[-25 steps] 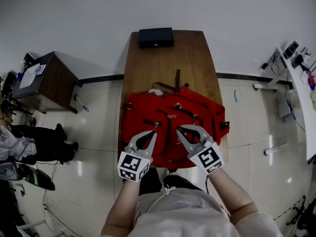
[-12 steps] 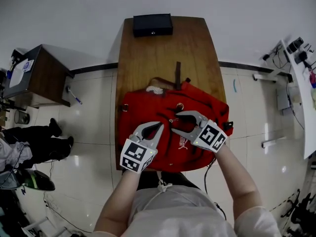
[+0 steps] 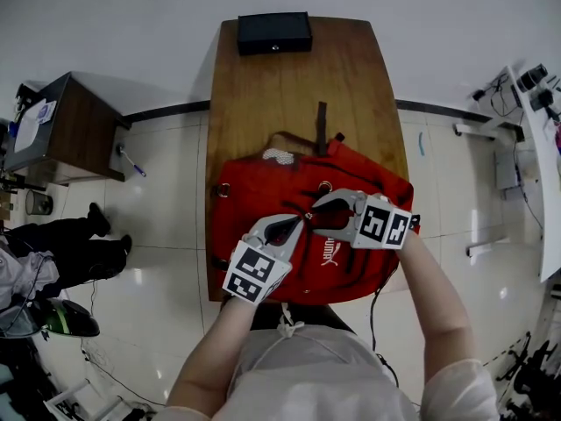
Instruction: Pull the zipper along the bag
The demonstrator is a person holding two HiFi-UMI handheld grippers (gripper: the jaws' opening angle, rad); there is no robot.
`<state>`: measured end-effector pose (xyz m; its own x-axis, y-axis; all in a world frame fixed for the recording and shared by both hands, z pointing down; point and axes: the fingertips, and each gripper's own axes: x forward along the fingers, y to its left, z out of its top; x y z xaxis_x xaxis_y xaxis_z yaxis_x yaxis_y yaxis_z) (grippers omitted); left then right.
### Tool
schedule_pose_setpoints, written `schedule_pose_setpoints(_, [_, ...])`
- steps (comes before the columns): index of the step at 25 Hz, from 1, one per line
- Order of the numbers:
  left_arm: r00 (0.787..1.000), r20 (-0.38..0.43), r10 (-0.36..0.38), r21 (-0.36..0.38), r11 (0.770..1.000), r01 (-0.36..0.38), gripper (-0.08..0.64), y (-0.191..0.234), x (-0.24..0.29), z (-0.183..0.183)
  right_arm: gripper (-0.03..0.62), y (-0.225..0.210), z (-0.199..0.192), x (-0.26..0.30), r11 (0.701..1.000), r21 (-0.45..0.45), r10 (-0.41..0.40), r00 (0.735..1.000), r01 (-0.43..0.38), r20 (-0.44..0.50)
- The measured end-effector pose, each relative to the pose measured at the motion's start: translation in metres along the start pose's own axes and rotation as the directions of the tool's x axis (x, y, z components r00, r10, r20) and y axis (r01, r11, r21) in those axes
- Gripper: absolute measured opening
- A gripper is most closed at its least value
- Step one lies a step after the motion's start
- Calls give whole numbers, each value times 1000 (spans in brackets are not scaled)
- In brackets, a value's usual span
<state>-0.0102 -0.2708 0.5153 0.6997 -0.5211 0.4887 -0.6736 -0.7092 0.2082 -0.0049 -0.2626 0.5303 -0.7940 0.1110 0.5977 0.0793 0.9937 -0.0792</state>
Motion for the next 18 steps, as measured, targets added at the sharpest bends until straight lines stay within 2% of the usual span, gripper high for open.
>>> schedule_pose_setpoints(3, [1000,-6,-1,-3,1000,1,8,-1,3,-1,108,2,-3,3,1000,-14,15,1000,-15,-27])
schedule_pose_setpoints(5, [1000,-12,-7,2,1000,7,8,-1,4,-1,88,2,-3,2,1000,-9,3,1000,-3,-29])
schedule_pose_setpoints(8, [999,-32,-40,24,999,41,8,-1,7,-2,22,2,0,-3,1000,1,-26,999,26,-29])
schedule_pose_setpoints(12, [996,-56,-64,37,997,66,8,-3,9,-4,12,4,0,-7,997,-8,-76,994,76,-74])
schedule_pose_setpoints(18, [996,-58,-69,31,997,70,8,-2,12,-8,9,9,-1,-9,985,-96,-159,976,146,-146])
